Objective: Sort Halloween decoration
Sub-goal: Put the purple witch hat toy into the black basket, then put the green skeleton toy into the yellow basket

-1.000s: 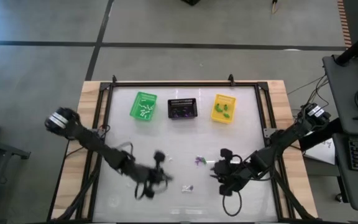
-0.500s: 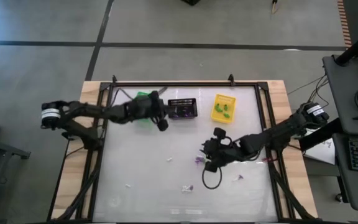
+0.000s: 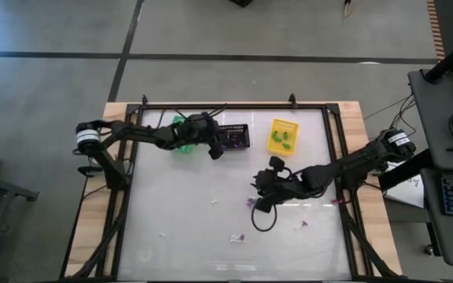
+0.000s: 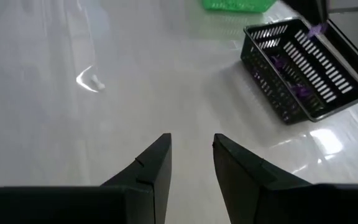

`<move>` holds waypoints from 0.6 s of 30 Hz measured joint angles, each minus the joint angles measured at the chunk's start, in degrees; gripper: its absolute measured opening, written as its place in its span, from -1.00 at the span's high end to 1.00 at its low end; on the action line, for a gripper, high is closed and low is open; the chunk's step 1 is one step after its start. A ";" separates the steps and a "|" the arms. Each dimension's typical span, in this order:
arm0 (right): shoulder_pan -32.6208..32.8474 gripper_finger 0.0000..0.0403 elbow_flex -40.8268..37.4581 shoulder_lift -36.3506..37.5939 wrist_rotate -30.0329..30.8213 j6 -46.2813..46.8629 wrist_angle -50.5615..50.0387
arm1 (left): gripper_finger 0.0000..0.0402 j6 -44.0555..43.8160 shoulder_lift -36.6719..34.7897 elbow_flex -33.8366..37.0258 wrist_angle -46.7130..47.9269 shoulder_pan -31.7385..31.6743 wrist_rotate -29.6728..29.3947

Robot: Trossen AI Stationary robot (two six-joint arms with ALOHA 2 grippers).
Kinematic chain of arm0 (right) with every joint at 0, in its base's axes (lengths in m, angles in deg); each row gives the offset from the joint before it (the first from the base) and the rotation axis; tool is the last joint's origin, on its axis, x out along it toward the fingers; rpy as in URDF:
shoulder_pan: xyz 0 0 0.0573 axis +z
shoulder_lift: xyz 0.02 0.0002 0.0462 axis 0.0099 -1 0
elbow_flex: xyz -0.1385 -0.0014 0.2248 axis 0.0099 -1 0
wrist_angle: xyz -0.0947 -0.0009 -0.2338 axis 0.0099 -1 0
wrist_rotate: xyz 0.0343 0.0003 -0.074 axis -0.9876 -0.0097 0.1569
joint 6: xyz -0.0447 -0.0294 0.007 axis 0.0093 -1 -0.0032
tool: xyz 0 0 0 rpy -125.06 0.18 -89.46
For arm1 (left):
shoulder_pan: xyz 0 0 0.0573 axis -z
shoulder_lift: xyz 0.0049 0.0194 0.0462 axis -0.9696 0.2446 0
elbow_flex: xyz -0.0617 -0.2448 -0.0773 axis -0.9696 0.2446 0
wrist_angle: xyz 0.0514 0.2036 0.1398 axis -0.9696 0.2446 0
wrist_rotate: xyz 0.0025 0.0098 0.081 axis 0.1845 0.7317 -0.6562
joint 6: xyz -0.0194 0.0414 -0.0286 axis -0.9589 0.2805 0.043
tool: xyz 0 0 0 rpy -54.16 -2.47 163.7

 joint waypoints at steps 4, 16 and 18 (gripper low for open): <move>0.02 0.46 1.17 0.04 -0.62 1.65 0.10 | 0.71 -0.47 0.49 -0.37 -0.29 -0.03 -0.19; 0.02 0.46 1.78 0.04 -14.00 20.69 -2.13 | 0.40 -3.05 -6.84 0.14 2.79 3.22 4.42; 0.02 0.46 1.78 -0.23 -15.79 25.77 -3.40 | 0.42 -3.96 -9.17 1.19 2.34 5.88 5.03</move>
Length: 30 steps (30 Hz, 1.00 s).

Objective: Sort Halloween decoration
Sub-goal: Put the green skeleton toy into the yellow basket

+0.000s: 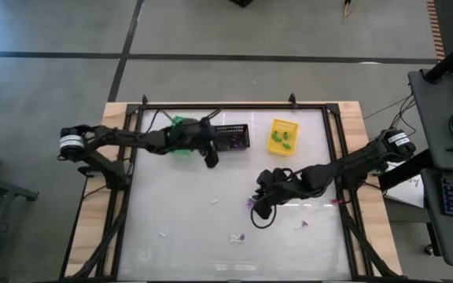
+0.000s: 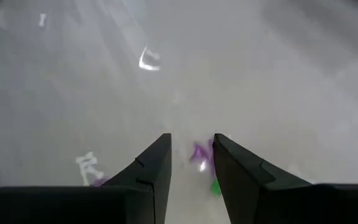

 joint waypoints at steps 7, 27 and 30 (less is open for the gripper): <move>0.52 0.46 -0.07 -1.70 -4.70 14.98 -7.84 | 0.48 -0.33 -7.25 4.22 -3.08 11.09 -0.88; 1.57 0.44 7.77 -15.13 -7.64 23.83 -19.79 | 0.49 4.54 -25.75 14.39 -8.16 19.58 -5.47; 0.88 0.37 9.31 -16.74 -6.91 22.09 -19.64 | 0.49 4.53 -25.80 15.44 -11.14 19.58 -5.47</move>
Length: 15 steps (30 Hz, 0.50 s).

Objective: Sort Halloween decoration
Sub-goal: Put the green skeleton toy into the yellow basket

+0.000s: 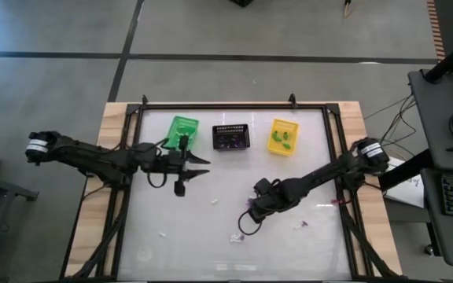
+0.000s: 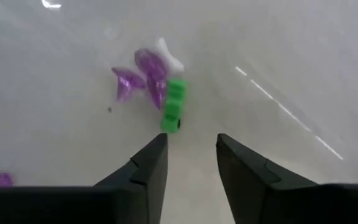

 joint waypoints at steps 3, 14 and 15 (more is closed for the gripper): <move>-0.33 0.27 1.12 -1.51 0.25 -1.41 -0.05 | 0.49 -0.85 -0.15 0.28 -1.30 0.00 0.00; -0.24 0.24 1.60 -4.93 0.27 -3.93 0.69 | 0.49 -2.47 0.36 0.67 -1.65 0.00 0.00; -0.24 0.24 1.60 -5.15 0.26 -4.25 1.54 | 0.49 -2.53 0.44 0.67 -1.77 0.00 0.00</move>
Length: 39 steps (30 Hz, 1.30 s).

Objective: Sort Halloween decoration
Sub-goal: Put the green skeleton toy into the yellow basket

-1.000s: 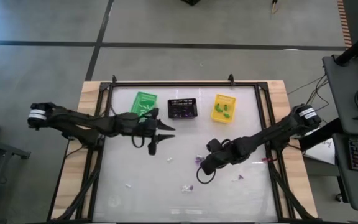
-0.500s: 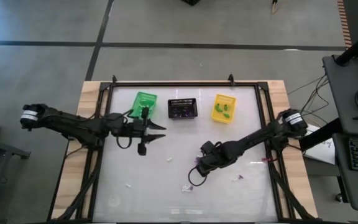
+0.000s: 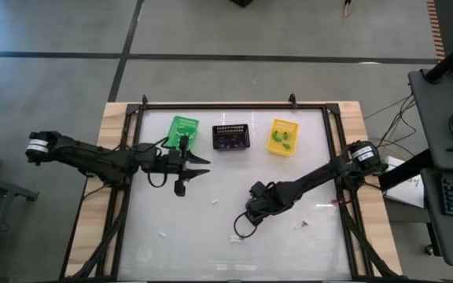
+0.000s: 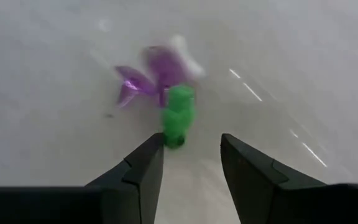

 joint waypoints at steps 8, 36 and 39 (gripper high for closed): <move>0.00 0.35 -0.12 -0.99 0.29 -1.46 1.42 | 0.49 -1.07 0.09 0.00 -0.96 0.00 0.00; -0.41 0.96 -0.09 8.62 2.31 -15.22 -7.54 | 0.49 -1.93 4.55 -0.39 -2.08 0.04 0.01; -0.55 0.96 0.11 9.87 1.99 -18.98 -7.56 | 0.49 -2.87 4.46 -1.34 -2.43 0.14 0.03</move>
